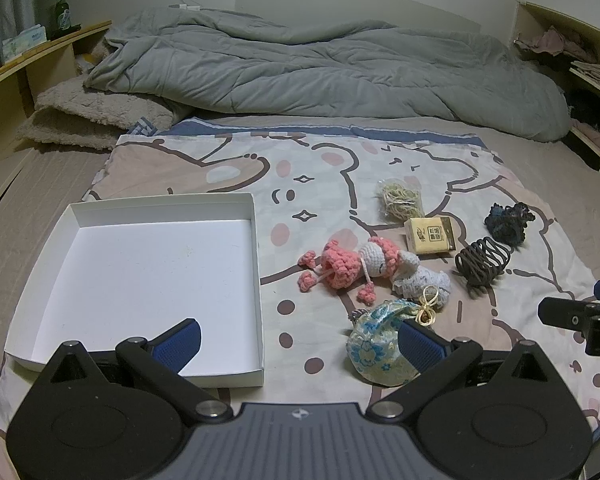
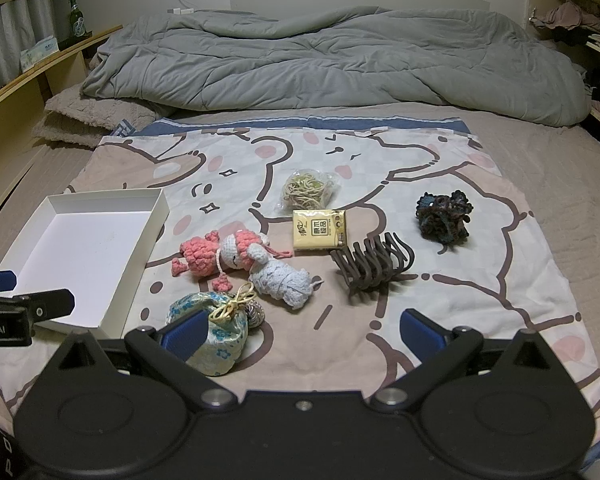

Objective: Organize objects

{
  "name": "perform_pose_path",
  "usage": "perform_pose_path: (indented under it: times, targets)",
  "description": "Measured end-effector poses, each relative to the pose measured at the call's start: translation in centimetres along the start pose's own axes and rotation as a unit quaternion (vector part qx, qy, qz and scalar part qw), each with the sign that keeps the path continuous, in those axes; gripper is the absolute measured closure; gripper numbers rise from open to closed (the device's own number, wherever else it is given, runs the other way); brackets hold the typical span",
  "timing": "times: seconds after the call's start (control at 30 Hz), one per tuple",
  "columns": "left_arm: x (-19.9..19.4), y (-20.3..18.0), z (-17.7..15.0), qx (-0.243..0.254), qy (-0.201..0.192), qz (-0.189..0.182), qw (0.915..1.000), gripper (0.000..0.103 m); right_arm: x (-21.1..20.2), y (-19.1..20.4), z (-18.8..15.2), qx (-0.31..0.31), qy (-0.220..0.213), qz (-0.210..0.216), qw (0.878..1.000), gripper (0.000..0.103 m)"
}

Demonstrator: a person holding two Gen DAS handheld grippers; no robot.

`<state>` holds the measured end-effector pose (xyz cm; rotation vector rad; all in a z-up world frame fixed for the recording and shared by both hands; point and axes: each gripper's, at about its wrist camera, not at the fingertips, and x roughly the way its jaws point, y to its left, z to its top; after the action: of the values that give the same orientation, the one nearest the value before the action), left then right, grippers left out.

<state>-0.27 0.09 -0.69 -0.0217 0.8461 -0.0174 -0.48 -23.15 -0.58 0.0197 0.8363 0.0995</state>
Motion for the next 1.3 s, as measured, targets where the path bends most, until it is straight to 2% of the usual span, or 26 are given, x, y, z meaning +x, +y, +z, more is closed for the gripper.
perform_pose_path:
  times: [1.3]
  targets:
    - [0.04, -0.15, -0.01, 0.003, 0.000, 0.000, 1.0000, 0.000, 0.36, -0.32, -0.11, 0.001, 0.000, -0.001, 1.000, 0.000]
